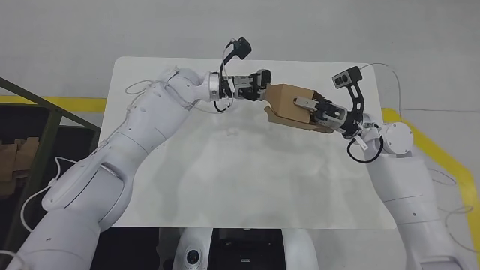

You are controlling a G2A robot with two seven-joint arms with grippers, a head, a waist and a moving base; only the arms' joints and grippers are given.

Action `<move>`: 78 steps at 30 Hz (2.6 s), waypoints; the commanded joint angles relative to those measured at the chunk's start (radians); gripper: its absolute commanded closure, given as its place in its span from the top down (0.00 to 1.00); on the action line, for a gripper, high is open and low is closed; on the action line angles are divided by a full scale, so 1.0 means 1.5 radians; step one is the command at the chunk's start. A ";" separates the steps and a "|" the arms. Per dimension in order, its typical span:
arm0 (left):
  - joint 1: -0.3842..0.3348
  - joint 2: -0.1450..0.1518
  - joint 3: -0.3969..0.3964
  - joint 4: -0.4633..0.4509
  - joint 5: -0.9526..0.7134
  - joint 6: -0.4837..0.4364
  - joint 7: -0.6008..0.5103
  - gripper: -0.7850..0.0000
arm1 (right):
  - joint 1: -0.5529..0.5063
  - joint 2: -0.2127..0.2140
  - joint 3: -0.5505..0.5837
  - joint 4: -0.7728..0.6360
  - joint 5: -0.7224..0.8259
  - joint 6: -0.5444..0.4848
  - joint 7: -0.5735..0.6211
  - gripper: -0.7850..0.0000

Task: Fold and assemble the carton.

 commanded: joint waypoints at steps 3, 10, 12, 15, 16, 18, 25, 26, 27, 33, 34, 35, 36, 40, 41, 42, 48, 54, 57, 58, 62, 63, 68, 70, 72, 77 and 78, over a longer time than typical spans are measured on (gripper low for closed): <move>0.000 -0.002 -0.002 -0.002 0.005 0.002 0.000 1.00 | 0.000 0.000 -0.001 -0.001 0.000 0.001 0.001 0.00; -0.002 -0.007 -0.006 -0.003 0.012 0.004 0.002 1.00 | 0.000 0.001 -0.002 -0.002 -0.001 0.002 0.001 0.00; -0.002 -0.009 -0.007 -0.003 0.014 0.005 0.002 1.00 | 0.000 0.001 -0.003 -0.003 0.001 0.003 0.000 0.00; -0.002 -0.010 -0.009 -0.001 0.017 0.005 0.003 1.00 | 0.001 0.001 -0.004 -0.003 0.000 0.003 0.002 0.00; -0.002 -0.011 -0.010 0.000 0.018 0.006 0.004 1.00 | 0.002 0.001 -0.005 -0.003 0.001 0.003 0.002 0.00; -0.002 -0.012 -0.011 0.001 0.021 0.006 0.004 1.00 | 0.002 0.001 -0.005 -0.002 0.001 0.005 0.001 0.00; -0.001 -0.014 -0.018 0.005 0.020 0.005 0.003 1.00 | 0.004 0.002 -0.006 0.001 0.002 0.003 -0.001 0.00; -0.001 -0.013 -0.022 0.008 0.015 0.003 0.003 1.00 | 0.004 0.002 -0.005 0.003 0.002 0.003 -0.003 0.00; -0.001 -0.012 -0.027 0.012 0.009 -0.001 0.002 1.00 | 0.003 0.002 -0.003 0.007 0.004 0.003 -0.005 0.00; 0.009 0.000 -0.059 0.023 -0.017 -0.025 -0.007 1.00 | 0.001 0.003 0.010 0.020 0.016 0.001 -0.019 0.00; 0.012 0.002 -0.065 0.023 -0.018 -0.029 -0.008 1.00 | 0.001 0.004 0.012 0.021 0.016 0.000 -0.025 0.00; 0.017 0.005 -0.069 0.022 -0.018 -0.033 -0.009 1.00 | 0.000 0.004 0.014 0.021 0.017 0.001 -0.032 0.00; 0.021 0.007 -0.073 0.019 -0.017 -0.037 -0.012 1.00 | -0.001 0.004 0.016 0.021 0.018 0.002 -0.037 0.00; 0.043 0.017 -0.084 0.000 -0.006 -0.045 -0.030 1.00 | -0.004 0.003 0.019 0.022 0.024 0.009 -0.056 0.00; 0.047 0.019 -0.085 -0.006 -0.002 -0.044 -0.036 1.00 | -0.004 0.003 0.018 0.022 0.025 0.011 -0.060 0.00; 0.051 0.021 -0.086 -0.012 0.001 -0.040 -0.041 1.00 | -0.004 0.003 0.018 0.022 0.024 0.012 -0.064 0.00; 0.060 0.022 -0.080 -0.043 0.018 -0.010 -0.056 1.00 | -0.006 0.002 0.011 0.005 0.002 0.013 -0.086 0.00; 0.050 0.015 -0.073 -0.040 0.014 0.014 -0.049 1.00 | -0.013 0.002 0.008 -0.012 -0.012 0.022 -0.097 0.00; 0.042 0.010 -0.068 -0.033 0.008 0.034 -0.049 1.00 | -0.014 0.002 0.006 -0.018 -0.032 0.023 -0.112 0.00; 0.039 0.008 -0.067 -0.030 0.007 0.040 -0.048 1.00 | -0.015 0.002 0.004 -0.023 -0.040 0.023 -0.119 0.00; 0.031 0.002 -0.059 -0.022 0.005 0.063 -0.052 1.00 | -0.020 0.002 0.000 -0.038 -0.064 0.027 -0.141 0.00; 0.030 0.000 -0.057 -0.020 0.005 0.067 -0.054 1.00 | -0.021 0.002 -0.001 -0.041 -0.067 0.028 -0.143 0.00; 0.023 -0.006 -0.051 -0.012 0.001 0.072 -0.061 1.00 | -0.023 0.003 -0.001 -0.049 -0.085 0.031 -0.155 0.00; 0.021 -0.008 -0.049 -0.010 0.000 0.071 -0.063 1.00 | -0.024 0.003 -0.002 -0.052 -0.088 0.032 -0.160 0.00; 0.020 -0.010 -0.049 -0.008 -0.001 0.070 -0.064 1.00 | -0.024 0.003 -0.003 -0.053 -0.087 0.034 -0.160 0.00; 0.018 -0.013 -0.048 -0.002 -0.003 0.068 -0.068 1.00 | -0.021 0.002 -0.004 -0.050 -0.083 0.035 -0.157 0.00; 0.018 -0.014 -0.048 -0.002 -0.003 0.068 -0.069 1.00 | -0.020 0.002 -0.004 -0.049 -0.083 0.035 -0.157 0.00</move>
